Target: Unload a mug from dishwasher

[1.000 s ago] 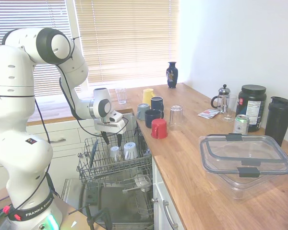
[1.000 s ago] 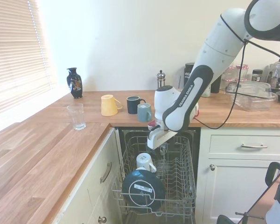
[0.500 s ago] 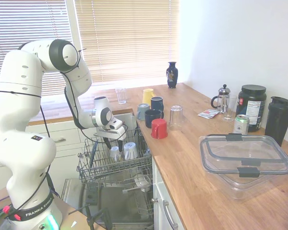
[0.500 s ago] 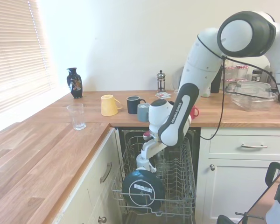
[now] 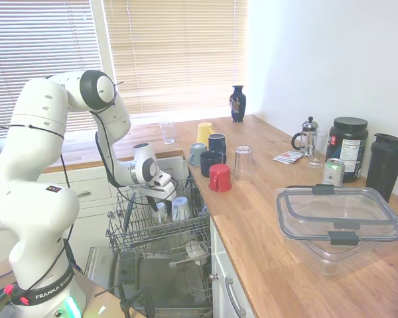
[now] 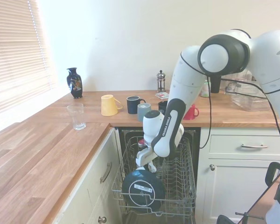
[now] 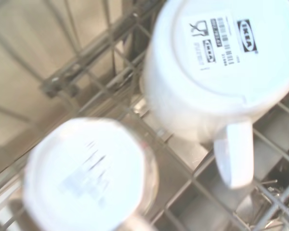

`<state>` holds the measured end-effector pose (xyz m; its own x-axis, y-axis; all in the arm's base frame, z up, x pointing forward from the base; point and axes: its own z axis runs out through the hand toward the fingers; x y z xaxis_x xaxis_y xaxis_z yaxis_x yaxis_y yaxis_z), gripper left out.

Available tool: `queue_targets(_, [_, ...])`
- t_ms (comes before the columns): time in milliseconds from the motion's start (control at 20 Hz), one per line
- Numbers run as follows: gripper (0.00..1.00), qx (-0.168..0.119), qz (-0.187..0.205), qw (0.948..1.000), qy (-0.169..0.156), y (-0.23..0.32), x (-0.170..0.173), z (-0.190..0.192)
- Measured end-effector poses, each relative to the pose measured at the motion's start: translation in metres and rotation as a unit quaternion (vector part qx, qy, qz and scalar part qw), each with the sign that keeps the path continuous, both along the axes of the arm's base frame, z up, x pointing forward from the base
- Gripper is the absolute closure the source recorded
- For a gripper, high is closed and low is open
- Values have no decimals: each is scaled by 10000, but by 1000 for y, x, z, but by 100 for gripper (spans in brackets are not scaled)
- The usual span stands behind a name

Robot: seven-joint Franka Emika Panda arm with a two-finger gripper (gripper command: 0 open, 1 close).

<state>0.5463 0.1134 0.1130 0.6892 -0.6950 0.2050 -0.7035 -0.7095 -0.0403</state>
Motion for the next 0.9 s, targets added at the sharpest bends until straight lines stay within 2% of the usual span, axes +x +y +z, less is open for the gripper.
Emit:
queue_targets(350, [0,-43,96,9999,-99,-14,28,-5])
queue_targets(900, [0,-61,251,9996,58,-25,49,-40])
